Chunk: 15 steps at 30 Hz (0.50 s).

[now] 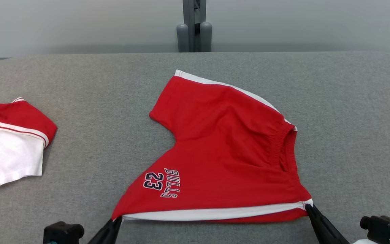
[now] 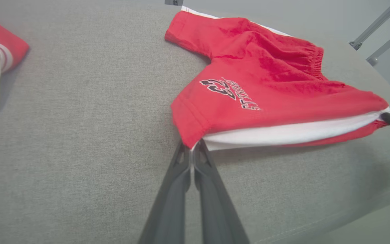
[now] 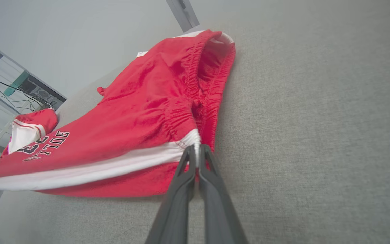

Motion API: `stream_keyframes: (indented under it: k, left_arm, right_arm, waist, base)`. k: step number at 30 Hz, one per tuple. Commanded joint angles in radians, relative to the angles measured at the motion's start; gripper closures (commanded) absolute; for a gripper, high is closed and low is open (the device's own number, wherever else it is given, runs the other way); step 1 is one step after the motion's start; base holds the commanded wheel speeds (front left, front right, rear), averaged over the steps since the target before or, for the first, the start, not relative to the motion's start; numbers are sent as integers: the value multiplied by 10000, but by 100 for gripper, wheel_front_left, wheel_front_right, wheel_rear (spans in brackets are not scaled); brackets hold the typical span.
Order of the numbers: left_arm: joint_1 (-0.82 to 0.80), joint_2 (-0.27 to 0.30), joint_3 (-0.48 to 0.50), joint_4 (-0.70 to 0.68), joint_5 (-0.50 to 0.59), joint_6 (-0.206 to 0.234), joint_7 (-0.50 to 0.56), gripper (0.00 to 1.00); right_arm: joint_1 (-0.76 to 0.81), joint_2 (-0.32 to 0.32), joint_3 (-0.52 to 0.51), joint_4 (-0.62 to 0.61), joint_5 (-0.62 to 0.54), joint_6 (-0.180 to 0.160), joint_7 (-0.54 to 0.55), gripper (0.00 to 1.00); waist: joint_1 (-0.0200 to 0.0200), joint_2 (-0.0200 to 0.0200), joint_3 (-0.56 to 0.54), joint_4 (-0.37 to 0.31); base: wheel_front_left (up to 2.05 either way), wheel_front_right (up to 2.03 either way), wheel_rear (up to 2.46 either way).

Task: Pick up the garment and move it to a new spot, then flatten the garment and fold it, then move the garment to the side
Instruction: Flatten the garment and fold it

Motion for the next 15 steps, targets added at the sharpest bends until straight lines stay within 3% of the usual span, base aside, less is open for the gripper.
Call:
stream_keyframes:
  k: [1,8,15]
  left_arm:
    - [-135,99,82,-16,-23,-83,31,100]
    - [-1831,595,400,543,-27,-881,359,100]
    - [-5054,139,314,2759,-217,-1979,938,100]
  right_arm:
    - [86,28,-126,-161,-102,3,119,100]
    - [-512,613,-537,-903,-390,3,439,100]
    - [-2174,854,-355,-537,-360,3,89,100]
  waist:
    - [0,0,38,-33]
    - [0,0,550,-174]
    - [0,0,1439,-423]
  base:
    - [0,0,0]
    - [0,0,0]
    - [0,0,0]
